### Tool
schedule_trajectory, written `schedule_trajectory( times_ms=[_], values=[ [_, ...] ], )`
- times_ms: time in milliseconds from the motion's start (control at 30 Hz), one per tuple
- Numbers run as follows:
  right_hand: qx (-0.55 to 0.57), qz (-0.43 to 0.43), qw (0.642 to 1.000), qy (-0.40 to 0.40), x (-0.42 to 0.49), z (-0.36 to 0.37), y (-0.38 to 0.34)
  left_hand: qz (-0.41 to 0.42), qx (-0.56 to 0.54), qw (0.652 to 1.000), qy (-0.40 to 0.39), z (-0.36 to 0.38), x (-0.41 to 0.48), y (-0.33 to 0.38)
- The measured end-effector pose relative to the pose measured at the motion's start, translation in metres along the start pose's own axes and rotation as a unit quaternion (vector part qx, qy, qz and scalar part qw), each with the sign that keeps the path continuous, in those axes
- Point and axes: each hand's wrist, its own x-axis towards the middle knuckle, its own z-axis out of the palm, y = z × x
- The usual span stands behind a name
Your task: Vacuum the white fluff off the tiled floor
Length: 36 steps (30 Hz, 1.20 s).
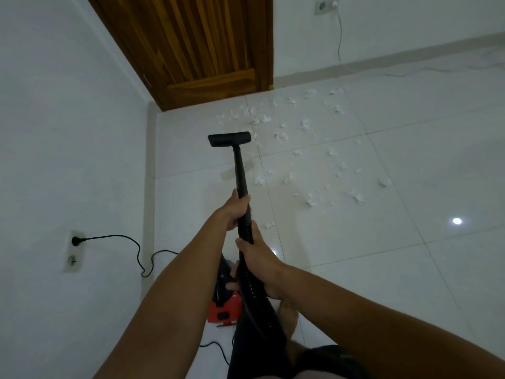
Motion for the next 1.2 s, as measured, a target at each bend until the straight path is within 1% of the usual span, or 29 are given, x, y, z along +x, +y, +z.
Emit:
schedule_trajectory(
  times_ms=[167, 233, 333, 467, 633, 833, 933, 1000, 1100, 1133, 1200],
  values=[
    [0.046, 0.021, 0.999, 0.006, 0.006, -0.01, 0.025, -0.011, -0.022, 1.0, 0.006, 0.012, 0.008, -0.019],
    [0.043, 0.025, 0.999, 0.02, 0.013, -0.012, 0.032, -0.019, -0.034, 0.999, 0.008, 0.016, 0.011, -0.027],
    [-0.003, 0.009, 0.999, 0.054, 0.021, -0.012, 0.043, -0.02, -0.029, 0.999, 0.006, 0.021, 0.017, -0.041],
    [-0.112, -0.015, 0.989, 0.096, 0.03, -0.009, 0.055, -0.031, -0.011, 0.999, 0.002, 0.021, 0.023, -0.056],
    [-0.211, 0.017, 0.97, 0.12, 0.053, 0.002, 0.072, -0.075, 0.007, 0.997, -0.021, 0.008, 0.027, -0.079],
    [-0.235, 0.03, 0.962, 0.134, 0.091, 0.029, 0.1, -0.08, 0.047, 0.996, -0.022, -0.021, 0.05, -0.11],
    [-0.201, 0.018, 0.973, 0.113, 0.108, 0.033, 0.107, -0.073, 0.044, 0.996, -0.011, -0.036, 0.067, -0.126],
    [-0.153, 0.017, 0.983, 0.1, 0.116, 0.035, 0.115, -0.07, 0.045, 0.996, -0.001, -0.045, 0.078, -0.14],
    [-0.056, 0.047, 0.992, 0.099, 0.128, 0.039, 0.136, -0.063, 0.055, 0.996, -0.003, -0.052, 0.091, -0.163],
    [-0.049, 0.045, 0.992, 0.107, 0.131, 0.042, 0.146, -0.057, 0.062, 0.996, -0.006, -0.052, 0.094, -0.171],
    [-0.077, 0.015, 0.988, 0.131, 0.136, 0.044, 0.172, -0.041, 0.079, 0.996, -0.013, -0.047, 0.097, -0.187]
  ],
)
